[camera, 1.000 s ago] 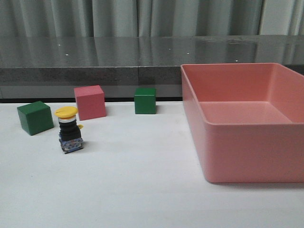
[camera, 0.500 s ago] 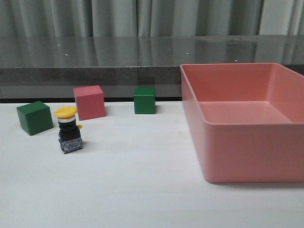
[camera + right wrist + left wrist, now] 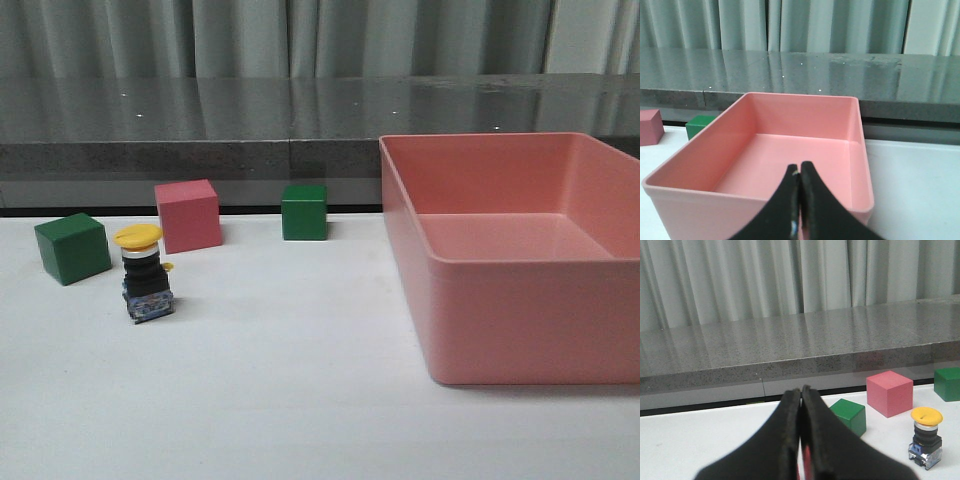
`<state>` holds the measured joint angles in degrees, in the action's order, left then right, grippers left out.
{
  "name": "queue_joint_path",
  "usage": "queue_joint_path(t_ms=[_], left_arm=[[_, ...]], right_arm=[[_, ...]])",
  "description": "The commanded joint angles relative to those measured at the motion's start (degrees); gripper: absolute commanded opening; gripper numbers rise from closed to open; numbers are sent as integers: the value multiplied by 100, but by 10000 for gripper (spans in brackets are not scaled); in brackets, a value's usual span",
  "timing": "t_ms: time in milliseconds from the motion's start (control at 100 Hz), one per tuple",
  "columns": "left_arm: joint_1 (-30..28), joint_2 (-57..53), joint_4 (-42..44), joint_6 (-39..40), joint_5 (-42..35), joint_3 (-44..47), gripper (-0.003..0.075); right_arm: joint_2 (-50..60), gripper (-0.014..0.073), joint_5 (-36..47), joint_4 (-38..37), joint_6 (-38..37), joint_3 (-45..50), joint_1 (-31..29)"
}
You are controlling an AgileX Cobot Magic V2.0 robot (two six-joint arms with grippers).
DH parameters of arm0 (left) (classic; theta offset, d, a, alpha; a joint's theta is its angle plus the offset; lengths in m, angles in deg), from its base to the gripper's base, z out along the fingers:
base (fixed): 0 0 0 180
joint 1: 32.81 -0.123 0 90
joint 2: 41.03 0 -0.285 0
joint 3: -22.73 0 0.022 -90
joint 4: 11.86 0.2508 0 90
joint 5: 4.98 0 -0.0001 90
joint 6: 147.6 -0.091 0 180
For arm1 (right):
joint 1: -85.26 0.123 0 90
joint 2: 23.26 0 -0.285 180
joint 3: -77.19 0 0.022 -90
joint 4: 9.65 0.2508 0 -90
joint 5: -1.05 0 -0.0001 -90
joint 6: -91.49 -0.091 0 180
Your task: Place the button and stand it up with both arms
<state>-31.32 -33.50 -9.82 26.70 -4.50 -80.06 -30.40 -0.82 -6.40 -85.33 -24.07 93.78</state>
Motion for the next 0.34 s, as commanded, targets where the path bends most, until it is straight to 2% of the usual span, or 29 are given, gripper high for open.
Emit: queue_joint_path(t_ms=[0,330], left_arm=[[-20,-176,-37,65,-471,256,-20],[-20,-176,-37,65,-471,256,-20]], right_arm=[[86,-60,301,24,-2,-83,-26],[86,-60,276,24,-2,-83,-26]])
